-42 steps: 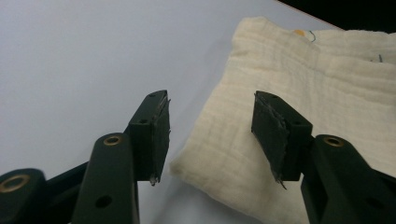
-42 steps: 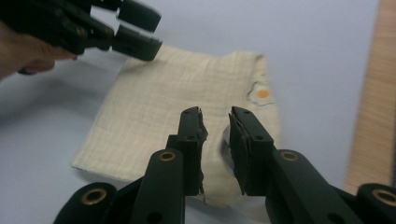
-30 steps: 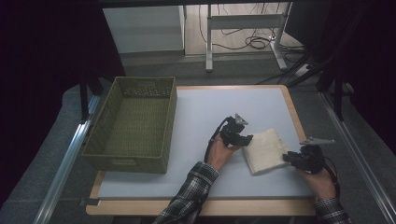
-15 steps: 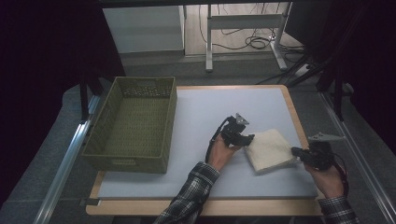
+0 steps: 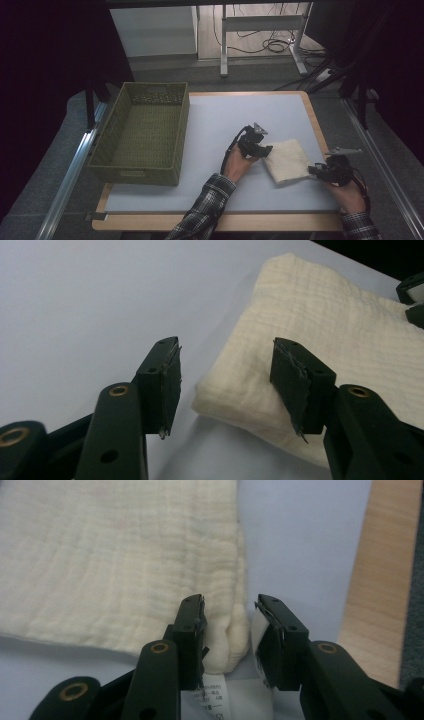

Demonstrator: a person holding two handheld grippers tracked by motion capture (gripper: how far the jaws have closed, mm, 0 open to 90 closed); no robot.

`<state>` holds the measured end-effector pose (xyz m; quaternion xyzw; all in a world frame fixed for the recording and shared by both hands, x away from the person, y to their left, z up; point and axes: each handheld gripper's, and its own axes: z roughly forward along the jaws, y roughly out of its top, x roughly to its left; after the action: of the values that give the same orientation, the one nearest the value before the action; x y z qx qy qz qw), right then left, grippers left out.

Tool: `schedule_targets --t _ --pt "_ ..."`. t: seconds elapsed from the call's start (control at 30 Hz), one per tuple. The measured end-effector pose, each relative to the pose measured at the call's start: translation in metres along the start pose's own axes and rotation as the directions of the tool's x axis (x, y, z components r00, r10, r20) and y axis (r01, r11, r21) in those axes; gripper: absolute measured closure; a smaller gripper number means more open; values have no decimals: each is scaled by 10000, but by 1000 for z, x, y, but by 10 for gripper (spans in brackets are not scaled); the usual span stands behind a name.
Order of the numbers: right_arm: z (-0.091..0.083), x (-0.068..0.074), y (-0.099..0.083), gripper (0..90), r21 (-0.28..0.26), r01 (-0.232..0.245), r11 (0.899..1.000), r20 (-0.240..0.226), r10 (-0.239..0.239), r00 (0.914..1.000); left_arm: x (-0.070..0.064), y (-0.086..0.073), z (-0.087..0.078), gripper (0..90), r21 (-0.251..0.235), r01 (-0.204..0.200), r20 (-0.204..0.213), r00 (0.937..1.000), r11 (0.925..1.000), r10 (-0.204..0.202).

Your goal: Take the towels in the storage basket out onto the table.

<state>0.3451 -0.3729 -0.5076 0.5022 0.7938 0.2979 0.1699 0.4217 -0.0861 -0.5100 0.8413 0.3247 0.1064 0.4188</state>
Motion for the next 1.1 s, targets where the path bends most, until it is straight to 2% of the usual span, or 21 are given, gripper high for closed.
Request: schedule_targets --t 0.03,0.13,0.27,0.33,0.43,0.53,0.67,0.83,0.9,0.97,1.03,1.1 --pt "0 0 -1 652 -82 -84 9999 2 84 10000 -1 1 1 466 51 -13 35 10000 10000 12" --pt "-1 2 -3 814 -75 -369 9993 -251 367 9990 -3 4 7 480 80 4 113 9999 10000 -5" --pt "-3 4 -3 848 -23 -401 9992 -426 399 9983 -3 8 17 515 324 13 112 9999 9995 -16" --pt "-3 4 -3 852 -49 -405 9992 -498 402 9980 -3 8 22 591 625 -126 -11 9999 9980 126" --pt "-6 6 -2 854 -191 -394 9990 -689 380 9969 -2 5 22 777 623 -298 11 9996 9976 298" --pt "-13 9 2 855 -396 -380 9985 -901 343 9953 2 6 14 838 417 -262 202 9995 9988 254" --pt "-24 18 12 855 -716 -171 9973 -1138 88 9935 8 9 -1 865 432 -337 245 9992 9985 326" --pt "-28 33 24 854 -826 178 9964 -1401 -293 9897 18 6 -16 843 483 -144 382 9992 9987 126" --pt "-26 35 25 854 -796 231 9966 -1480 -347 9884 20 7 -14 741 425 -25 542 9985 9991 2" --pt "-22 37 25 854 -740 221 9970 -1534 -333 9876 19 6 -8 696 632 41 779 9969 9980 -90" --pt "-20 37 25 854 -673 167 9976 -1611 -274 9866 15 4 0 699 1120 -89 627 9980 9937 19" --pt "-19 37 25 854 -650 127 9978 -1639 -232 9862 13 1 2 785 1291 -332 400 9988 9911 283"
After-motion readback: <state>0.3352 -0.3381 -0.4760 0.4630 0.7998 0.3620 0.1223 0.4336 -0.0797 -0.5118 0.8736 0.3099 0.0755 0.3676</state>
